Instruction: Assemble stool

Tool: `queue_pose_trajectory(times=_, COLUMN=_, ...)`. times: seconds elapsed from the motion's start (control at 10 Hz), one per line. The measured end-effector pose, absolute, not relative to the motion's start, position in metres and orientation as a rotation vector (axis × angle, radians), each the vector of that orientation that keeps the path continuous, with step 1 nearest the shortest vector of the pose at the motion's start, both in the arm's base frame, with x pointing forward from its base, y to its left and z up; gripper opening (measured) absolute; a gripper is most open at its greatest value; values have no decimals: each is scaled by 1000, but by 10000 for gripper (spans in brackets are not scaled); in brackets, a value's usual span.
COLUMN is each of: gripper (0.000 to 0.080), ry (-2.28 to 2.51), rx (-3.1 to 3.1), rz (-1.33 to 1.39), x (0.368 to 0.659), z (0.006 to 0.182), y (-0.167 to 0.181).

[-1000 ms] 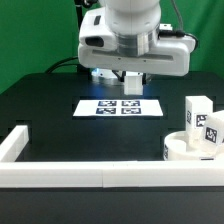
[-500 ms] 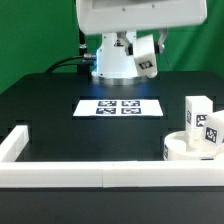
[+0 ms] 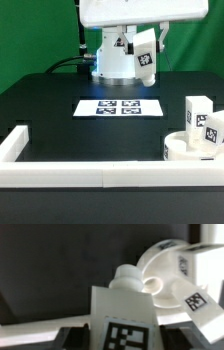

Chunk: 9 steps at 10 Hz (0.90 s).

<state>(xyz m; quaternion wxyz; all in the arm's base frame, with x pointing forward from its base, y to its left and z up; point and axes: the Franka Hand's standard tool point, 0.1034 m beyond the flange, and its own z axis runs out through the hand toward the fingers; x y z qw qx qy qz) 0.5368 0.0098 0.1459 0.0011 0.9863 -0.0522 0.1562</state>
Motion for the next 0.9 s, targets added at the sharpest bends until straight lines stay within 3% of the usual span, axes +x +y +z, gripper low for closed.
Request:
queue_pose_trajectory(times=0.1, gripper=327, ry=-82, rx=3070, rz=538, x=540, z=136, y=14)
queue_pose_trajectory(times=0.4, gripper=327, ry=90, rx=3002, rz=871, x=570, z=152, y=62)
queue_pose_trajectory(times=0.5, gripper=327, ry=63, rx=2974, rz=986, x=568, z=158, y=61)
queue_pose_trajectory(times=0.9, gripper=327, ry=215, rx=2916, rz=929, x=565, z=130, y=54)
